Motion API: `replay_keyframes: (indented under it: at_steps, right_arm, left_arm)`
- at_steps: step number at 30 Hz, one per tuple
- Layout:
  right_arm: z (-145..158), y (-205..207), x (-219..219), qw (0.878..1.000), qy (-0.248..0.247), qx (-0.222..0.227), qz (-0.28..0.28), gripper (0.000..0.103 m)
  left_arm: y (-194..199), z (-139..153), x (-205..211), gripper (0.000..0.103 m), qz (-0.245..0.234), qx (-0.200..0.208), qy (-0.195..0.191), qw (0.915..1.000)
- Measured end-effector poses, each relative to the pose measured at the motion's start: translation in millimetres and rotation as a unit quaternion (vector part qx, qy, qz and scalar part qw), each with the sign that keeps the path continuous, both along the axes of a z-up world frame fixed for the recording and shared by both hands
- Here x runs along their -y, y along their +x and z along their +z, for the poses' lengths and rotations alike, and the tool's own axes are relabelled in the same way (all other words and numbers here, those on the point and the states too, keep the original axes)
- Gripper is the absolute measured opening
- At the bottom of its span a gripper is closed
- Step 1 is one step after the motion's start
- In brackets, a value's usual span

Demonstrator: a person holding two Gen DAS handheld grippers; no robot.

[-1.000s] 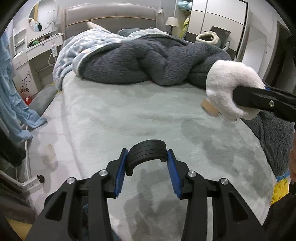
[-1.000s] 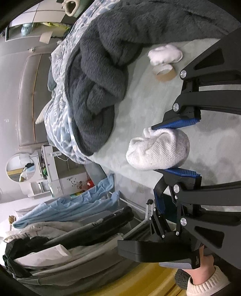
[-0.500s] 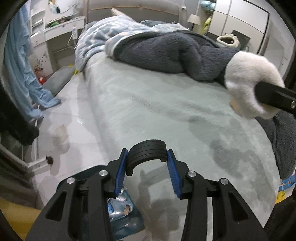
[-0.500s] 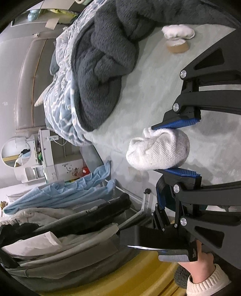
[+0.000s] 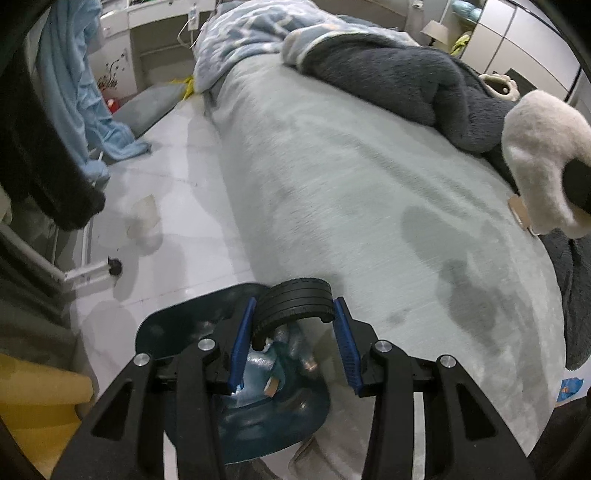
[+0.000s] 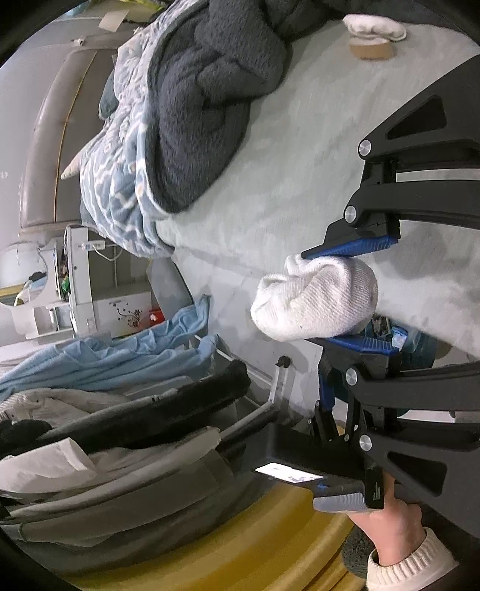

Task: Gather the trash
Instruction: 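Carry the white cloth and black tire over the teal bin with both tools, then open both tools above the teal bin to drop the items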

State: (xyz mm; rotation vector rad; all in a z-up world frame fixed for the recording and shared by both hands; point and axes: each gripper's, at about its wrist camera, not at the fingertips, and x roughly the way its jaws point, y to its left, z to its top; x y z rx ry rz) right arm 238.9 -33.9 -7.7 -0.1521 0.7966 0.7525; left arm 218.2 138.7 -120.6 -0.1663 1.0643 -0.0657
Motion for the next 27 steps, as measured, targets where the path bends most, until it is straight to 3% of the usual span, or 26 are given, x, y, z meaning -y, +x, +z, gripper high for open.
replay_keyframes:
  at_steps: [11,27]
  right_arm:
    - [-19,-4,-45,0.999,-0.010,-0.019,0.029,0.038]
    - [-84,-3,-101,0.994,-0.062,-0.069,0.063,0.038]
  left_arm:
    - [-10,-32,-42,0.045,0.024,-0.055,-0.009,0.9981]
    - [-28,-59,-82,0.048,0.026,-0.102,-0.034,0.9938]
